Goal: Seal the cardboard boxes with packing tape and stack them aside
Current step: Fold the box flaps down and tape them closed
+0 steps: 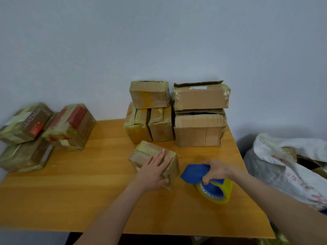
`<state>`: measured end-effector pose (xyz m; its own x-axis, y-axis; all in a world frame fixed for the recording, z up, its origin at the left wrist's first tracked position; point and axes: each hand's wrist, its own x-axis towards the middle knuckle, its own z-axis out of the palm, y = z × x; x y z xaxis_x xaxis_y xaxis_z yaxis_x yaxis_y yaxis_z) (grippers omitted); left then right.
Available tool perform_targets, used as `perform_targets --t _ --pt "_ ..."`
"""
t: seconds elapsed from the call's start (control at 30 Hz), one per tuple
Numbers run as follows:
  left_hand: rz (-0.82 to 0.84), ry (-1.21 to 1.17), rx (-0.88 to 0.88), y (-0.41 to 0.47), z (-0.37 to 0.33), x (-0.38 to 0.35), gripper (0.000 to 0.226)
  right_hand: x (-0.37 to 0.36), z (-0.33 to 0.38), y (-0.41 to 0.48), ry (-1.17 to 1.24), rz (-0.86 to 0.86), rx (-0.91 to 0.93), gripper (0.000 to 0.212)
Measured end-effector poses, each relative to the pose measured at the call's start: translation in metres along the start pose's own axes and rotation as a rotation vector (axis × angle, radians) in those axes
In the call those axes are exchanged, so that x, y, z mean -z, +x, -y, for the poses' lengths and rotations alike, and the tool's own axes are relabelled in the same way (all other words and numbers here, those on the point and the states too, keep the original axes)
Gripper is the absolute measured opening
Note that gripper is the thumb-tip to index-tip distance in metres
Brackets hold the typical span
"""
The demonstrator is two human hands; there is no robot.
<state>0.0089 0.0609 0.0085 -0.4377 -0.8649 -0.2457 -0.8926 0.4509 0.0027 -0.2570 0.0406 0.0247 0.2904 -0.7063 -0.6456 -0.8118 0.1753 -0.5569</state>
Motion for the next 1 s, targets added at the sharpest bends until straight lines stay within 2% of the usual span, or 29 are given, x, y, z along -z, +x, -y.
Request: perform_targets --t 0.07,0.13,0.2,0.27,0.33,0.47,0.57,0.63,0.73,1.0 --pt "-0.025 -0.080 0.076 -0.001 -0.003 0.002 0.084 0.003 -0.005 0.000 0.166 -0.060 -0.009 0.061" --pt "-0.079 -0.187 0.209 0.003 -0.013 0.003 0.078 0.007 -0.001 0.000 0.304 -0.152 0.011 0.047" --pt "-0.117 -0.205 0.352 0.008 -0.024 0.003 0.086 0.011 0.005 0.001 0.365 -0.210 0.042 0.033" --pt "-0.131 -0.137 0.416 0.014 -0.029 -0.002 0.086 0.011 0.004 0.003 0.397 -0.236 0.053 0.040" --pt "-0.124 -0.088 0.363 0.015 -0.026 -0.004 0.080 0.013 -0.001 0.002 0.440 -0.269 0.058 0.054" --pt "-0.040 -0.123 0.157 0.005 -0.004 0.004 0.079 0.023 -0.003 -0.003 0.479 -0.302 0.150 0.060" --pt "0.018 -0.139 0.200 -0.002 0.003 0.011 0.081 0.030 0.004 -0.004 0.371 -0.233 0.216 0.077" --pt "0.057 -0.193 0.243 -0.003 0.005 0.015 0.082 0.034 0.007 -0.004 0.353 -0.224 0.200 0.074" --pt "0.077 -0.250 0.204 -0.006 0.016 0.018 0.083 0.048 0.005 -0.013 0.345 -0.200 0.178 0.058" --pt "0.019 -0.237 0.005 0.006 0.024 0.016 0.079 0.083 0.013 -0.046 0.484 -0.197 0.247 0.063"
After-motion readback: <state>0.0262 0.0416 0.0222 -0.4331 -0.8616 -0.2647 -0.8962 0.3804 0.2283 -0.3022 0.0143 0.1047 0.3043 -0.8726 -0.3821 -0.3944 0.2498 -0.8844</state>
